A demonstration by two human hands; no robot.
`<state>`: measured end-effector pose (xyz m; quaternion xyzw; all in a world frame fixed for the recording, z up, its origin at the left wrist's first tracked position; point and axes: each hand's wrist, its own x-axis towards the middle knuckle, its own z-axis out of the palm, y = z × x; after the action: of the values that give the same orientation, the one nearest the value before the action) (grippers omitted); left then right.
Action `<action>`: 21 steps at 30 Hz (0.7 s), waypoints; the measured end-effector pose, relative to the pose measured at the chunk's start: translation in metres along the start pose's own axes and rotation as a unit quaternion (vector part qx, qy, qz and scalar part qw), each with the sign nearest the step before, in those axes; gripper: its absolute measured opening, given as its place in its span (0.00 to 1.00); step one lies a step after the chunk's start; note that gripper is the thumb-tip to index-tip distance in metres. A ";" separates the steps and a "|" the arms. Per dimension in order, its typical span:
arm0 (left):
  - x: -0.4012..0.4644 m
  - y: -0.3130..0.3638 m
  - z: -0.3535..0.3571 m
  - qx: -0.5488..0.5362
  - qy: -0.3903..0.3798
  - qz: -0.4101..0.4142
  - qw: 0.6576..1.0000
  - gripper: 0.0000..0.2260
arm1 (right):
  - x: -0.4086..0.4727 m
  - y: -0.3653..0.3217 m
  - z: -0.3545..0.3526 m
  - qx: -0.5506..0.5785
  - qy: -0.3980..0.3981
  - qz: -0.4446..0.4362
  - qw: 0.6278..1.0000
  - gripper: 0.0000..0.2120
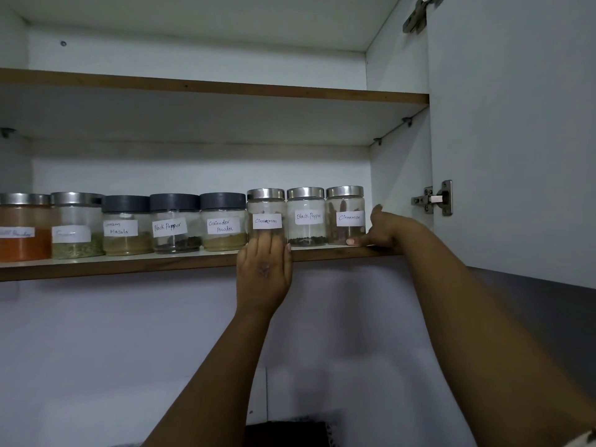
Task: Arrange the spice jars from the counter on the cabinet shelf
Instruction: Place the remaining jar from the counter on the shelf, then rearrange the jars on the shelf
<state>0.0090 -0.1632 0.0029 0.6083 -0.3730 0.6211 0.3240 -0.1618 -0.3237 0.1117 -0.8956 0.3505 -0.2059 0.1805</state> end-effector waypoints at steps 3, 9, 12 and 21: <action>-0.001 0.000 -0.004 -0.009 -0.012 -0.002 1.000 0.06 | -0.019 -0.011 0.011 0.006 0.041 0.025 0.999 0.51; -0.002 0.011 -0.015 -0.039 -0.055 -0.042 0.997 0.05 | -0.045 -0.027 0.092 0.148 0.275 0.002 0.950 0.33; 0.000 0.000 -0.028 -0.086 -0.112 -0.013 0.990 0.09 | -0.063 -0.050 0.140 0.129 0.337 -0.085 0.929 0.29; -0.017 -0.076 -0.100 -0.008 -0.121 -0.003 0.993 0.14 | -0.096 -0.127 0.208 0.083 0.317 -0.351 0.877 0.23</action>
<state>0.0237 -0.0371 -0.0065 0.6776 -0.4121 0.5392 0.2834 -0.0525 -0.1310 -0.0292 -0.8284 0.0336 -0.5569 0.0490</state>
